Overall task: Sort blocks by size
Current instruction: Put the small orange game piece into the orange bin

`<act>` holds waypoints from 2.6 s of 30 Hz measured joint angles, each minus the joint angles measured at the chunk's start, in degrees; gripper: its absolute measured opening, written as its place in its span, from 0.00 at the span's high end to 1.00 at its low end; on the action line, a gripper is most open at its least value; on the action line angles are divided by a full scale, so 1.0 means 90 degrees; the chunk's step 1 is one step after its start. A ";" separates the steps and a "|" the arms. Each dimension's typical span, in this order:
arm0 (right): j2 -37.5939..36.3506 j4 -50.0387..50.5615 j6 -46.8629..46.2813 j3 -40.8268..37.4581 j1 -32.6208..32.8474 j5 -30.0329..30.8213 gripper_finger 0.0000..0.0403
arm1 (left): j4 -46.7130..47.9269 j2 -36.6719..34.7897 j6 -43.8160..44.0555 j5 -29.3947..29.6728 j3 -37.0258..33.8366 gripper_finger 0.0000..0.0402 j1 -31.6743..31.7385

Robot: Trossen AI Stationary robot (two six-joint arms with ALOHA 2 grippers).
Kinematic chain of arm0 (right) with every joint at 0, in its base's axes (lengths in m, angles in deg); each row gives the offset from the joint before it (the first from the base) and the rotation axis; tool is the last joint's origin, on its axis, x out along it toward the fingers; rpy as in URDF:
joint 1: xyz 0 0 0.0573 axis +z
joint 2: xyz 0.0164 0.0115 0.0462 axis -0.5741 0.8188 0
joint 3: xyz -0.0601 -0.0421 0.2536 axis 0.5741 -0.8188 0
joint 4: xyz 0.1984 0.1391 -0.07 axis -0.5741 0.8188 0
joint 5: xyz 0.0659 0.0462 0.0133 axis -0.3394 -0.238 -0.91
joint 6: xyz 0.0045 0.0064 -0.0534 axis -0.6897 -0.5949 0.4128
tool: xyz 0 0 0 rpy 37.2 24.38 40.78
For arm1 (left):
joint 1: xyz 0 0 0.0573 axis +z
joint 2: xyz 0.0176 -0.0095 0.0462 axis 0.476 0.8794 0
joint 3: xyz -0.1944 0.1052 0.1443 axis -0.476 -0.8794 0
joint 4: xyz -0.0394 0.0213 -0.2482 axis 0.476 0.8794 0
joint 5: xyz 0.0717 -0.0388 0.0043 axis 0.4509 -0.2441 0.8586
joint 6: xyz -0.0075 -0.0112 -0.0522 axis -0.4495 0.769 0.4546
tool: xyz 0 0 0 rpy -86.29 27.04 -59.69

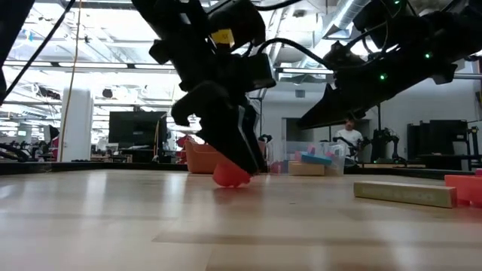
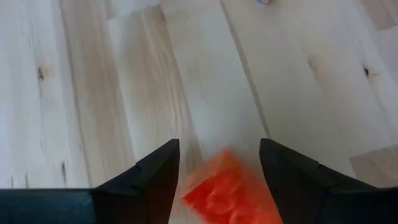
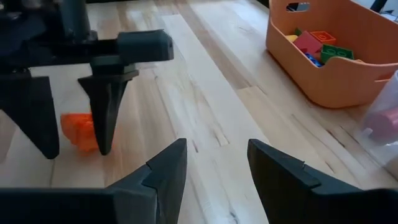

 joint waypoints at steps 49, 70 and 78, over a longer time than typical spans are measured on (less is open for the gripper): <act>0.0000 0.0005 -0.0114 0.0005 0.0044 -0.0002 0.48 | 0.1740 0.0038 -0.1197 0.0789 0.0258 0.65 -0.0265; 0.0002 0.0401 -0.0443 0.0283 0.0090 -0.0002 0.48 | 0.0751 -0.1077 -0.1529 0.1220 0.0268 0.61 0.3087; 0.0058 0.1184 -0.0276 0.0908 0.0341 -0.0005 0.48 | 0.0561 -0.1077 -0.1313 0.0970 0.0268 0.58 0.4179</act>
